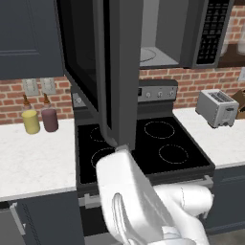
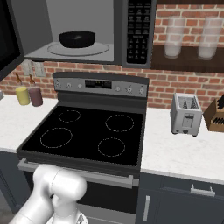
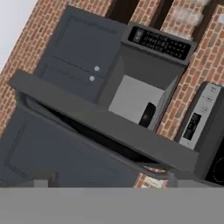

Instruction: Open the microwave, place the bowl with waffle inside the microwave, then close the microwave door and turn it on.

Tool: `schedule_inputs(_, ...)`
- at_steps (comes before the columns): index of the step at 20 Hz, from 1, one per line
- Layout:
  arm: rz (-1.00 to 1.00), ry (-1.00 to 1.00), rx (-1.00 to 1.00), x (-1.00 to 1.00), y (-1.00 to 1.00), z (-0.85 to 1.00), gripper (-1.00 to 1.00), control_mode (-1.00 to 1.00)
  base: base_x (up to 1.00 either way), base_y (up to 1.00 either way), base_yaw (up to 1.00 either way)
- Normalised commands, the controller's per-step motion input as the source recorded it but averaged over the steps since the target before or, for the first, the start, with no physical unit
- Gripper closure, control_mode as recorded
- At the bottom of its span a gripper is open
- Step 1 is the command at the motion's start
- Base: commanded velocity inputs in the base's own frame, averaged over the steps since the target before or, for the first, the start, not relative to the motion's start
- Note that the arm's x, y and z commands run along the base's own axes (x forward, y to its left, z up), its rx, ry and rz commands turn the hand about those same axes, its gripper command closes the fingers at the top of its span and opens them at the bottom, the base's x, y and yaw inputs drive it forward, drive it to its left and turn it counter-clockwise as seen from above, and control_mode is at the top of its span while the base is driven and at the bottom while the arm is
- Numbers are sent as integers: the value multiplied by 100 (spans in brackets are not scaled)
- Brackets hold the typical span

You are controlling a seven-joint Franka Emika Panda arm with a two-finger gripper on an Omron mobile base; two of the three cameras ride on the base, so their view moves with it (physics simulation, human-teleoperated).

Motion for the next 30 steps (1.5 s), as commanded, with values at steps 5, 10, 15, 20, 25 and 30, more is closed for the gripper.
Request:
schedule_inputs(5, -39, 0, -9, 100, 36, -6, -100, -100, 0, 0, 0)
schedule_inputs(10, -39, 0, -9, 100, 33, -5, -100, -100, 0, 0, 0)
schedule_inputs(15, -32, 0, -8, 100, 26, -1, -100, -100, 0, 0, 0)
schedule_inputs(20, -20, 1, -1, 100, 4, 0, -100, -100, 0, 0, 0)
schedule_inputs(25, -3, 0, 0, 70, -15, 0, -100, -100, 0, 0, 0)
schedule_inputs(30, 5, 0, 0, 58, -48, 0, -100, -100, 0, 0, 0)
